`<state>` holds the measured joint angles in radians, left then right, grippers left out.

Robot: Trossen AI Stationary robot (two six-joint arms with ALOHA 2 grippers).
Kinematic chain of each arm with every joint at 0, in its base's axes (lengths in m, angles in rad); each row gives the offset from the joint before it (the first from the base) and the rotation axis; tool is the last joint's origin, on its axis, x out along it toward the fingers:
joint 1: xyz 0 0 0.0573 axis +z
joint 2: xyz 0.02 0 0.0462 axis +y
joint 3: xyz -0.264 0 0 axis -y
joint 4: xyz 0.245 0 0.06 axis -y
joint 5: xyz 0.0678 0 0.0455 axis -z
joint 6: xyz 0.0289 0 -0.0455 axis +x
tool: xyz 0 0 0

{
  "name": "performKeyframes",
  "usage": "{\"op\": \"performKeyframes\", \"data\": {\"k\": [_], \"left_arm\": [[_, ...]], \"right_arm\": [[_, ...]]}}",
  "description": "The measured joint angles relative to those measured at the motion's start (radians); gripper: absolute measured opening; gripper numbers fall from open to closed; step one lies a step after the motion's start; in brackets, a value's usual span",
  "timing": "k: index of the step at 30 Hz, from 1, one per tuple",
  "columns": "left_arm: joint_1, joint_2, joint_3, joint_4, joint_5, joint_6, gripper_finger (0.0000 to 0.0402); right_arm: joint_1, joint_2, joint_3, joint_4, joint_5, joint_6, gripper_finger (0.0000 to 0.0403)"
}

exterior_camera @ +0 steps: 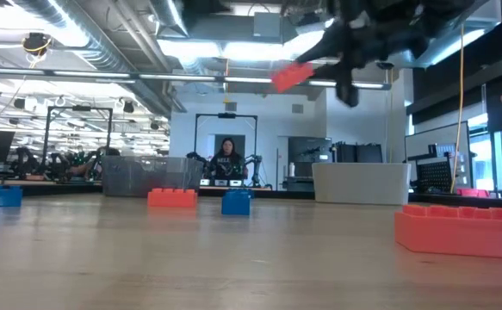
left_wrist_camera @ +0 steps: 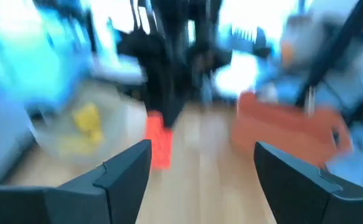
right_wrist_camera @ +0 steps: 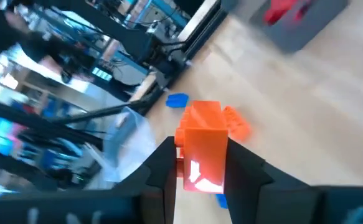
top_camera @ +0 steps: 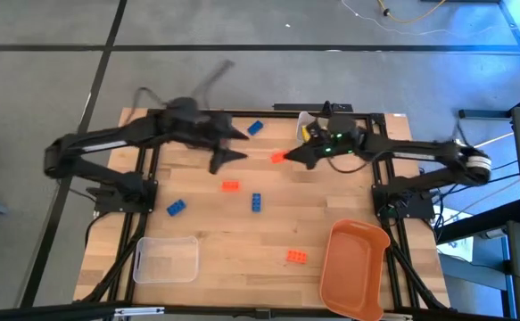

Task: Sort & place blocks by color
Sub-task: Put the top left orange game piece into the orange bin

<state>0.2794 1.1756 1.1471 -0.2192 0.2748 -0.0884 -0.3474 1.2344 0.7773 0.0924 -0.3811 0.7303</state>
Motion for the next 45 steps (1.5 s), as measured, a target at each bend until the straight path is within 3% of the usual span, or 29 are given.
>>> {"op": "performKeyframes", "data": {"k": [8, 15, 26, 31, 37, 40, 45], "left_arm": [[0.011, -0.289, -0.385, 0.562, -0.092, -0.194, 0.0269], [0.011, -0.412, -0.616, 0.835, -0.177, -0.311, 0.0269], [0.01, -0.427, -0.63, 0.859, -0.207, -0.321, 0.0269], [0.01, -0.427, -0.63, 0.859, -0.208, -0.321, 0.0269], [0.01, -0.427, -0.63, 0.858, -0.216, -0.321, 0.0269], [0.01, -0.426, -0.63, 0.856, -0.216, -0.321, 0.0269], [0.01, -0.426, -0.63, 0.856, -0.216, -0.32, 0.0269]], "right_arm": [[-0.007, -0.233, 0.0, -0.025, 0.018, -0.25, 0.0093], [0.004, -0.31, 0.001, 0.104, 0.03, -0.29, 0.0093], [0.004, -0.305, 0.001, 0.116, 0.031, -0.267, 0.0093], [0.005, -0.305, 0.001, 0.12, -0.016, -0.21, 0.0093], [0.089, -0.305, 0.046, 0.082, -0.043, -0.211, 0.0093], [0.163, -0.302, 0.113, -0.058, -0.043, -0.211, 0.0093], [0.329, -0.262, 0.285, -0.491, -0.043, -0.15, 0.0093]]}}
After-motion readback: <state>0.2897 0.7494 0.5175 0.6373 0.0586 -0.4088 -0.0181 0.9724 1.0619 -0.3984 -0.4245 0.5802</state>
